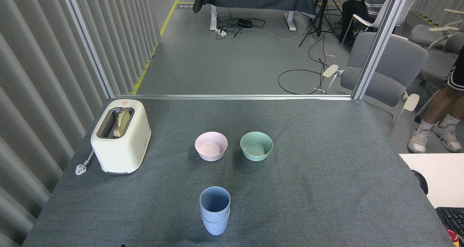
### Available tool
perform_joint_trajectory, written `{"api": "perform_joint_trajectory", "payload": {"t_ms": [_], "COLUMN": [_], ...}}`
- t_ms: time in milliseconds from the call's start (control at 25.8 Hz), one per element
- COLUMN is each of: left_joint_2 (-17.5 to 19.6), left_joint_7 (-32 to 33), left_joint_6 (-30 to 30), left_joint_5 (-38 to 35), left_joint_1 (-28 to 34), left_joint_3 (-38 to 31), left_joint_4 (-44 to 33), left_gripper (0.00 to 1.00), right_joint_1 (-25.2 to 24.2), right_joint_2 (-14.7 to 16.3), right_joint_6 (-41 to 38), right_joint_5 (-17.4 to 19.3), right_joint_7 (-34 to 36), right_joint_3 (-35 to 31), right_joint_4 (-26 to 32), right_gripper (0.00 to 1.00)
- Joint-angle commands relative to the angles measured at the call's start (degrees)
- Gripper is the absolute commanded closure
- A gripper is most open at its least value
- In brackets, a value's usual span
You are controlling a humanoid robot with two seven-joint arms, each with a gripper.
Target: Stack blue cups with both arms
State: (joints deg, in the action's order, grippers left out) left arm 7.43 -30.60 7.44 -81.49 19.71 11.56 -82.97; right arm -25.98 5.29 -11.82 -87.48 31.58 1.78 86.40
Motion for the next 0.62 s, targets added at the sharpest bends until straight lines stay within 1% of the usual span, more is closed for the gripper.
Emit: {"api": "perform_joint_trajectory", "payload": {"t_ms": [0,39,116,387,581], "left_joint_2": [1.36,1.36,1.27,1.44,1.53], "left_joint_7": [-1.57,-2.27,-2.45,-2.45,-2.45], "left_joint_6": [-9.11,-11.57,-13.5,-12.89,-12.98], "left_joint_5": [2.83,3.8,3.97,3.45,3.27], "left_joint_1": [1.38,1.73,1.73,2.7,2.79], "left_joint_3": [-4.79,-7.34,-10.15,-10.42,-10.42], "left_joint_4": [0.0,-0.08,0.18,0.18,0.18], "left_gripper": [0.0,0.0,0.0,0.0,0.0], "right_joint_1": [-0.12,-0.12,-0.12,-0.21,-0.21], "right_joint_2": [-0.02,-0.02,-0.02,0.07,0.07], "right_joint_6": [0.04,0.31,1.19,2.06,2.06], "right_joint_5": [0.73,1.69,3.36,3.72,3.72], "right_joint_7": [-0.03,-0.38,-0.38,-0.55,-0.64], "right_joint_3": [-0.11,-0.2,-0.28,-3.18,-3.36], "right_joint_4": [-0.01,-0.01,0.08,0.52,0.61], "right_gripper": [0.0,0.0,0.0,0.0,0.0]}}
